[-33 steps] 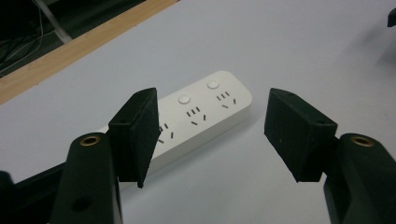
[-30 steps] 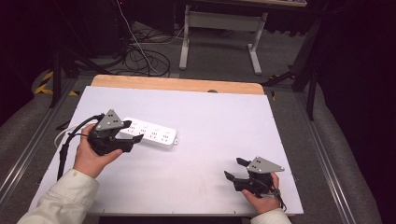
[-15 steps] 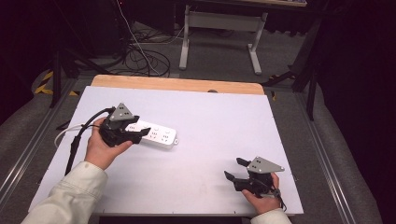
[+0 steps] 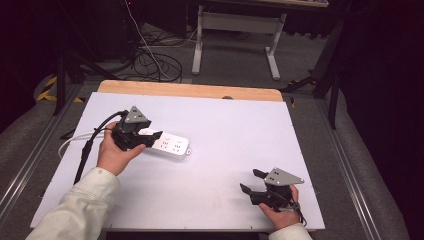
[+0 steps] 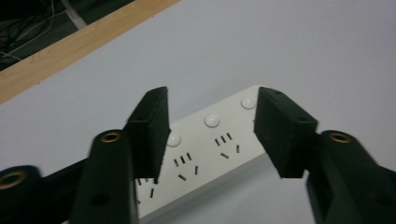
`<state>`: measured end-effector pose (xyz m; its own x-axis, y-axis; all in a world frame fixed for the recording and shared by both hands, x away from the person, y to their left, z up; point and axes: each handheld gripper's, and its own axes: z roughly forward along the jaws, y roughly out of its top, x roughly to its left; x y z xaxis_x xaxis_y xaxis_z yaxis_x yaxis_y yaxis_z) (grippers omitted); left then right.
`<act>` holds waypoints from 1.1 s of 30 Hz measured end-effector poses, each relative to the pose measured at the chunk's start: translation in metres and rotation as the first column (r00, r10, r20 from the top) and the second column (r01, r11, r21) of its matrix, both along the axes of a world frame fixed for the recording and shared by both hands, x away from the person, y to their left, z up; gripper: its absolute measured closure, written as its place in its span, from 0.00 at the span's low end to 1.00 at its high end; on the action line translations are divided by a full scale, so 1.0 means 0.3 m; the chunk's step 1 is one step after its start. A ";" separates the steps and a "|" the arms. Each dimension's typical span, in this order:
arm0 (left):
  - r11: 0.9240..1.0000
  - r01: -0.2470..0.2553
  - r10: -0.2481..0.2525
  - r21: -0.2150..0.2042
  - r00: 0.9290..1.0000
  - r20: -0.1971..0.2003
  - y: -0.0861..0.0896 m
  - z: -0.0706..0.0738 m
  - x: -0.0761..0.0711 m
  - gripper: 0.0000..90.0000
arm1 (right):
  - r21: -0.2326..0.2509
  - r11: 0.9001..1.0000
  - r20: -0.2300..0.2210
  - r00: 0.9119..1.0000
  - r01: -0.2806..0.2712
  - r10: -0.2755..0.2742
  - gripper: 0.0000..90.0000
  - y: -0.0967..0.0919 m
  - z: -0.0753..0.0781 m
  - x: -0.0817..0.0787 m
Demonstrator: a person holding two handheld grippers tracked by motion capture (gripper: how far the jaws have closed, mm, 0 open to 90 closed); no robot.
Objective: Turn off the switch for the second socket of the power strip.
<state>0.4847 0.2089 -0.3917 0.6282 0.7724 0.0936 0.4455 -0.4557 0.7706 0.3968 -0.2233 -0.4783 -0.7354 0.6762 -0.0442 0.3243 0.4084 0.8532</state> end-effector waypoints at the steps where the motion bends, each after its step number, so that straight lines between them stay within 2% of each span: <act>1: 1.000 -0.008 0.008 0.006 1.000 -0.008 0.003 -0.007 0.009 0.72 | -0.002 1.000 0.000 1.000 -0.004 0.004 0.36 0.002 -0.002 0.001; 2: 1.000 -0.008 0.008 0.006 1.000 -0.008 0.003 -0.007 0.009 0.80 | -0.005 1.000 0.000 1.000 -0.005 0.005 0.36 0.003 -0.002 0.001; 3: 1.000 -0.010 0.010 0.006 1.000 -0.018 0.006 -0.010 0.016 0.80 | -0.005 1.000 0.000 1.000 -0.005 0.005 0.36 0.003 -0.002 0.001; 4: 1.000 0.001 -0.002 -0.018 0.998 -0.061 0.013 -0.019 0.033 0.95 | -0.005 1.000 0.000 1.000 -0.007 0.007 0.37 0.004 -0.001 0.000; 5: 1.000 0.001 -0.002 -0.018 0.998 -0.061 0.013 -0.019 0.033 1.00 | -0.005 1.000 0.000 1.000 -0.007 0.007 0.37 0.004 -0.001 0.000; 6: 1.000 -0.001 0.000 -0.023 0.997 -0.077 0.015 -0.024 0.041 1.00 | -0.005 1.000 0.000 1.000 -0.007 0.007 0.37 0.004 -0.001 0.000; 8: 1.000 -0.014 0.012 -0.014 0.997 -0.078 0.014 -0.032 0.052 1.00 | -0.004 1.000 0.001 1.000 -0.008 0.008 0.37 0.003 0.000 -0.001; 12: 0.999 -0.026 0.023 -0.024 0.992 -0.121 0.007 -0.056 0.082 1.00 | -0.003 1.000 0.001 1.000 -0.008 0.008 0.37 0.003 0.000 -0.001; 20: 0.996 -0.075 0.067 -0.046 0.985 -0.159 0.010 -0.099 0.132 1.00 | -0.003 1.000 0.001 1.000 -0.012 0.012 0.37 0.002 0.001 -0.002; 26: 0.995 -0.091 0.082 -0.050 0.983 -0.166 0.018 -0.128 0.158 1.00 | -0.001 1.000 0.003 1.000 -0.013 0.013 0.37 0.001 0.001 -0.003; 33: 0.995 -0.098 0.093 -0.022 0.983 -0.157 0.015 -0.155 0.175 1.00 | 0.001 1.000 0.003 1.000 -0.015 0.015 0.37 0.001 0.001 -0.003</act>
<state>0.5371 0.2133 -0.4383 0.5562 0.8307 -0.0237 0.6019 -0.3830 0.7007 0.3959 -0.2229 -0.4780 -0.7451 0.6654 -0.0463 0.3153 0.4125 0.8546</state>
